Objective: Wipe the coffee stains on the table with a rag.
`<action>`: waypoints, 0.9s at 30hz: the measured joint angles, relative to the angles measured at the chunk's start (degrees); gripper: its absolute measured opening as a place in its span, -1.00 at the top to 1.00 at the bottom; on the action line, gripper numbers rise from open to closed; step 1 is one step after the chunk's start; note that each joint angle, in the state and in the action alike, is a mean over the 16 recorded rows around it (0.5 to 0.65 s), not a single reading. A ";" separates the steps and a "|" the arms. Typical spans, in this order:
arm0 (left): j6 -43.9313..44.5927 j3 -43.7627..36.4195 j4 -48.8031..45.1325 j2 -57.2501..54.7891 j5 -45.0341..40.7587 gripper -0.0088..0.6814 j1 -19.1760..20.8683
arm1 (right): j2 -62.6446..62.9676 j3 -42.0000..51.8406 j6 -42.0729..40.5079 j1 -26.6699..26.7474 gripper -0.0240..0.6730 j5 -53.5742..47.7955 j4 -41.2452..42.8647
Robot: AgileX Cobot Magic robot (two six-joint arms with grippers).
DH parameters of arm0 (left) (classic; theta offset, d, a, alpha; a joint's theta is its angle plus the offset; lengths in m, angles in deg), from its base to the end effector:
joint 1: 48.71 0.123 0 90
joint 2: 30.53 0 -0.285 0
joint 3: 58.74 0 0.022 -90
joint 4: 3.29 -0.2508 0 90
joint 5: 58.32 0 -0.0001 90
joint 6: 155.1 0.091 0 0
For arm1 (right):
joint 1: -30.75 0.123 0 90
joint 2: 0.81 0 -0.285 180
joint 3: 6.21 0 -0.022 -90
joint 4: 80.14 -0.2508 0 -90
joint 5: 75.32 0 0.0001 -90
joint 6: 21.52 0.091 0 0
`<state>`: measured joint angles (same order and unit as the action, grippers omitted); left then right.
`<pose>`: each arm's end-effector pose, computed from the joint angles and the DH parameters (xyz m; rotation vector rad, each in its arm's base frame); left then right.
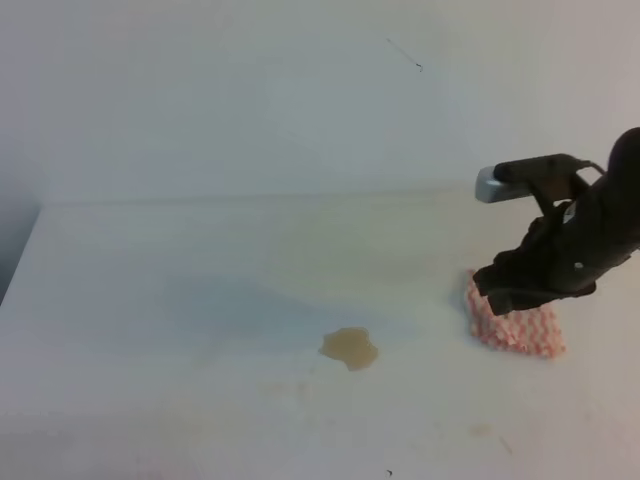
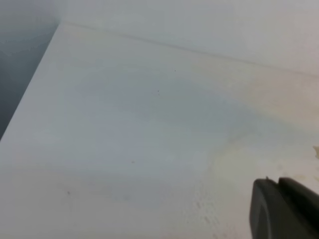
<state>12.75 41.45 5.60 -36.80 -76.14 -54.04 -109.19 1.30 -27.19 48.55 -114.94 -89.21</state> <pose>0.0531 -0.0093 0.1716 -0.2091 1.8126 -0.3638 0.3429 0.1197 0.2215 -0.4194 2.6887 0.2349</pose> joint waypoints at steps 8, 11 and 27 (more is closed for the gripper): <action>0.00 0.00 0.00 0.00 0.00 0.97 0.00 | -11.02 -4.76 -0.49 1.11 -0.09 1.20 0.52; 0.00 0.00 0.00 0.00 0.00 0.97 0.00 | -13.88 -6.06 -0.75 1.18 -0.06 1.34 0.77; 0.00 0.00 0.00 0.00 0.00 0.97 0.00 | -18.59 -9.10 -4.63 1.92 0.75 0.27 -1.57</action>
<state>12.75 41.45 5.60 -36.80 -76.14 -54.04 -127.78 -7.80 -31.82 50.47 -114.66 -90.78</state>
